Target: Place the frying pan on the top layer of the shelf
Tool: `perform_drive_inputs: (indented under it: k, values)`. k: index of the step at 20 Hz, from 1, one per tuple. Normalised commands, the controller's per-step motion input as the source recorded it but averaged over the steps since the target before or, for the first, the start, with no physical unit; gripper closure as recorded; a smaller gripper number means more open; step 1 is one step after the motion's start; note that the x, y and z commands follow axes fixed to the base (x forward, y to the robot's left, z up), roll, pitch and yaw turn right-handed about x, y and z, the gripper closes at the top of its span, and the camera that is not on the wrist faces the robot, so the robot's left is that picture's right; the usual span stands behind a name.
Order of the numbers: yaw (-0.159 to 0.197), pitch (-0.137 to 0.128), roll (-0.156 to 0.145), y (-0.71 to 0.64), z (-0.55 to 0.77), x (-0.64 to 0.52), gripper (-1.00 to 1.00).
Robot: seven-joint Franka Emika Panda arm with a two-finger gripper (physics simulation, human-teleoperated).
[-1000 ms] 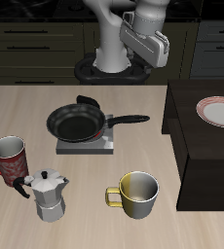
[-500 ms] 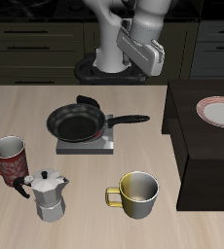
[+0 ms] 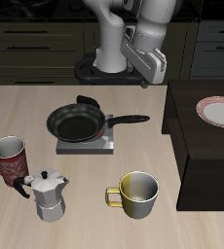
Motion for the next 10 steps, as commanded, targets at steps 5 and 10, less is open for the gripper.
perform_drive_inputs:
  k: [5,10]
  values:
    - [-0.057,-0.016,-0.016,-0.11,-0.17,0.04,-1.00]
    - [-0.021,0.019,-0.003,-0.02,-0.22,0.06,-1.00]
